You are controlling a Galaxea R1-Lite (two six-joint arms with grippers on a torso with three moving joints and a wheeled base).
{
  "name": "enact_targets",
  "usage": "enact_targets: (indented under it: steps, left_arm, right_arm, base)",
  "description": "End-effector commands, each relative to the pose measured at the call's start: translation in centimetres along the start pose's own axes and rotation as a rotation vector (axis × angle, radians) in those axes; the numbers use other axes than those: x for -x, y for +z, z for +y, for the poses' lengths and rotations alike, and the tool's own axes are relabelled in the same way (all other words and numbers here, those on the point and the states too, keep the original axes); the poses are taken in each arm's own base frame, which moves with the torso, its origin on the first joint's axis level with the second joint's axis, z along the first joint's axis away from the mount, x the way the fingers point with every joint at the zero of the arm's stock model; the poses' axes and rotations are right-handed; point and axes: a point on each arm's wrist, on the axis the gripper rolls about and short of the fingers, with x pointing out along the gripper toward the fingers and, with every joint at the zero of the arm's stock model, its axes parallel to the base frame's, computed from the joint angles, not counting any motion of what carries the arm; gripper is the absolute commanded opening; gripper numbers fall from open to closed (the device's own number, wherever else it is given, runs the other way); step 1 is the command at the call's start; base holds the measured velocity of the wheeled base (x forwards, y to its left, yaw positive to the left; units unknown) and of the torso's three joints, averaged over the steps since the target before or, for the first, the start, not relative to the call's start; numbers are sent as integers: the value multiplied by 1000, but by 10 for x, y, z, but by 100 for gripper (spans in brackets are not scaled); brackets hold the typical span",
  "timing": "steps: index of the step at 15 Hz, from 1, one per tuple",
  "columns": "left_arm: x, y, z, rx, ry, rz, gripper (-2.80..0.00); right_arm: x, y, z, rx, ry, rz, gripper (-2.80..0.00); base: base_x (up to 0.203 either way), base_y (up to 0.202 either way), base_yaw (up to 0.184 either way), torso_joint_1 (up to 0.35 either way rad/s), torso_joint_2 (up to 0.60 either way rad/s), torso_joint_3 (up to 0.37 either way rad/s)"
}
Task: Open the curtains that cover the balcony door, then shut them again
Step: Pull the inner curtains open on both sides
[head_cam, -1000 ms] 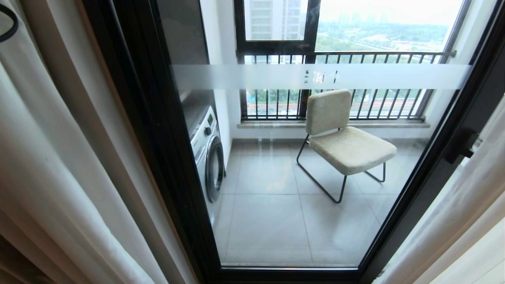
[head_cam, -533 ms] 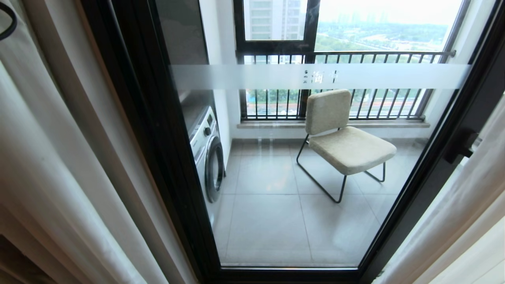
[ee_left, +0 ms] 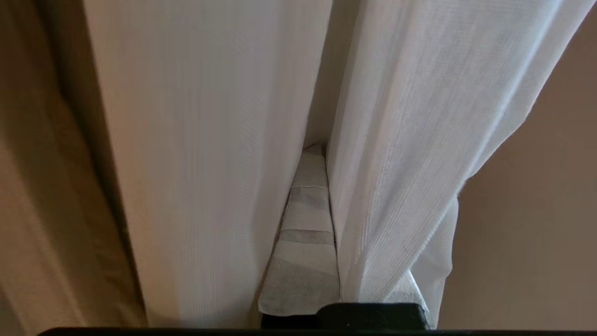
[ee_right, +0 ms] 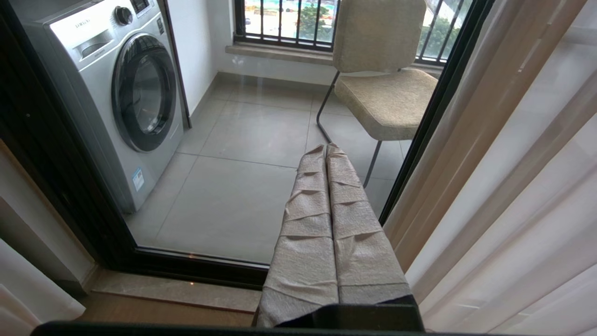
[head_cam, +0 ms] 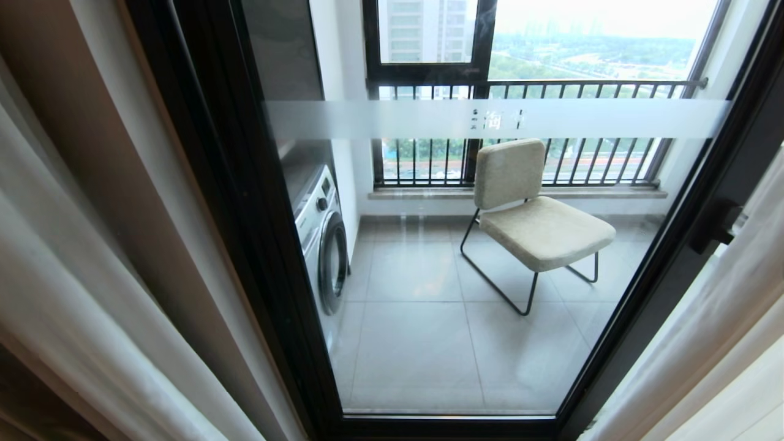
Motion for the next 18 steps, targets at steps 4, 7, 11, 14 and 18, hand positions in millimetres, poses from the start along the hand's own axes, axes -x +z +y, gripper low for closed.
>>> enact_targets:
  steps: [4,7,11,14,18]
  left_arm:
    - [-41,-26,48,0,28,63,-280]
    - [-64,-38,79,-8,63,85,-280]
    - [-83,-51,125,-26,172,100,-280]
    - [-88,-56,138,-27,137,114,-280]
    - [-90,-45,125,-27,88,68,-280]
  right_arm:
    - [0,0,0,1,2,0,-280]
    - [0,0,0,1,2,0,-280]
    - [0,0,0,1,2,0,-280]
    - [0,0,0,1,2,0,-280]
    - [0,0,0,1,2,-1,-280]
  base:
    - [0,0,0,0,0,0]
    - [0,0,0,0,0,0]
    - [0,0,0,0,0,0]
    - [0,0,0,0,0,0]
    - [0,0,0,0,0,0]
